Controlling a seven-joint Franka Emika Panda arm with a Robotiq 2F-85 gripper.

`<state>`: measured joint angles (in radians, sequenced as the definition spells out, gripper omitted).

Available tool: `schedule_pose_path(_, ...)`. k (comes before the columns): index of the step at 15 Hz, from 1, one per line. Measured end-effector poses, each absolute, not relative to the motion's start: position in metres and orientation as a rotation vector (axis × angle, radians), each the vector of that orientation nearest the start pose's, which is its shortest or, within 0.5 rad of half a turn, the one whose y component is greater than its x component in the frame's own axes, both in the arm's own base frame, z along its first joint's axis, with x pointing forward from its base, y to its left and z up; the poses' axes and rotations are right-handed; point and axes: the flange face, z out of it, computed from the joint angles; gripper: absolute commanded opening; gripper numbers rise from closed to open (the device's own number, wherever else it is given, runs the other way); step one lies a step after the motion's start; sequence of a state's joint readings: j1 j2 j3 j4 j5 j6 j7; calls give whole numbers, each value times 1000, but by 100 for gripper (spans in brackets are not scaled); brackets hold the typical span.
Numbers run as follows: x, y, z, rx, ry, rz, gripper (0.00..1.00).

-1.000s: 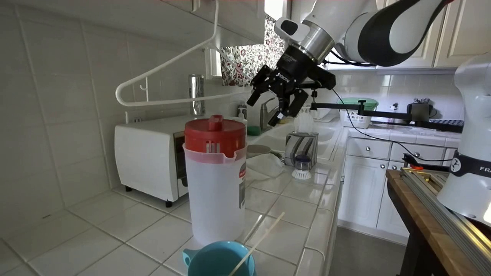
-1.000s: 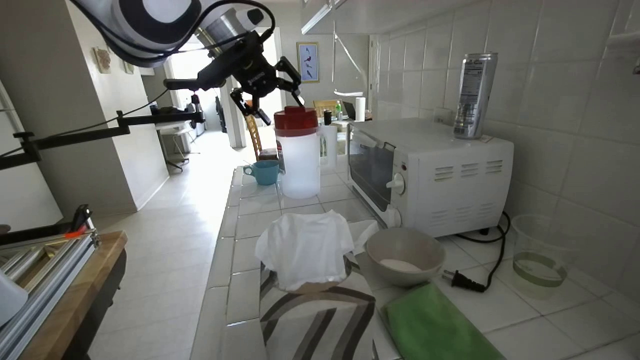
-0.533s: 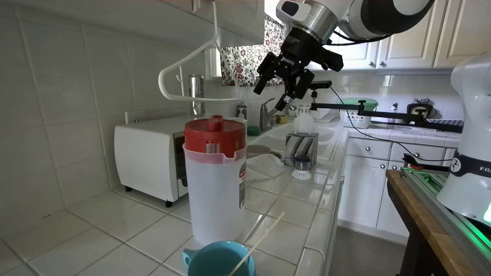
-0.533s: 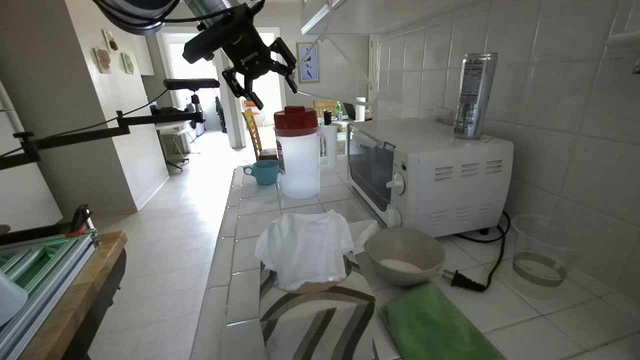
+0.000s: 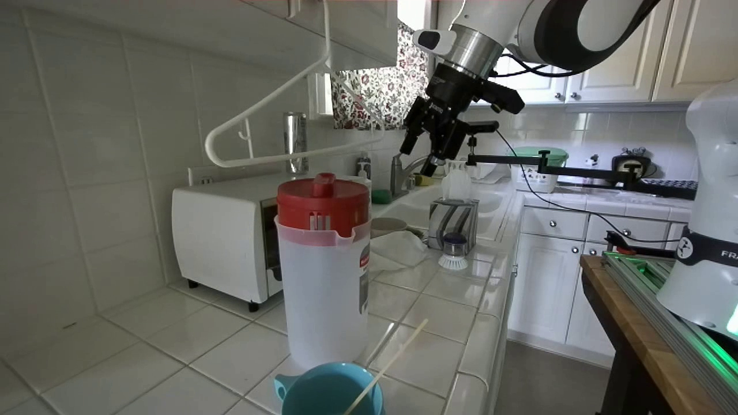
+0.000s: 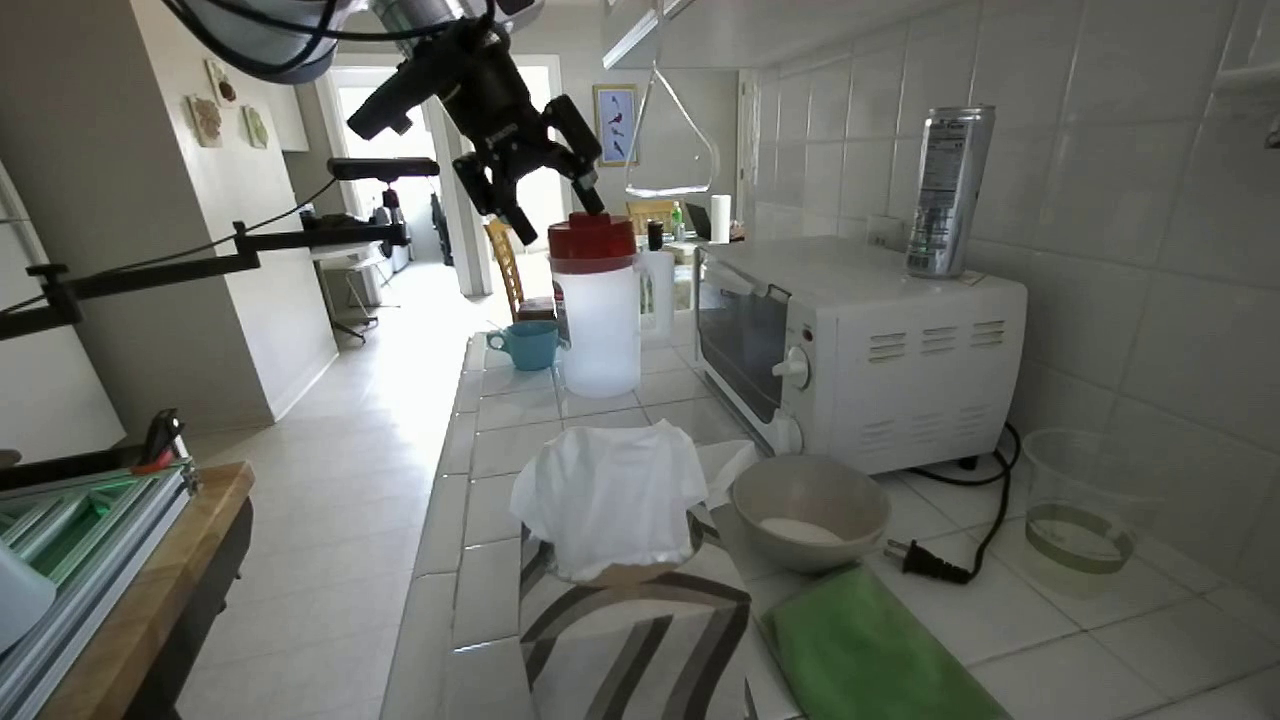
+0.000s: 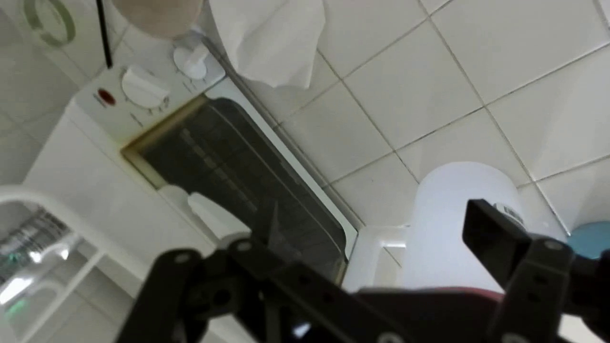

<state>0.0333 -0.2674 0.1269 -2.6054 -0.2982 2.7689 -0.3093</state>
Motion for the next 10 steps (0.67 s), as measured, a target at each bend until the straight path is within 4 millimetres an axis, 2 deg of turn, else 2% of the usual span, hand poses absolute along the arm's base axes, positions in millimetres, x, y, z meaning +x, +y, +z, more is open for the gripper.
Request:
schedule_pose_path(6,433,91,367,-3209,-812,-426,100)
schedule_pose_path(10,430,89,359,-3225,-588,-346,100)
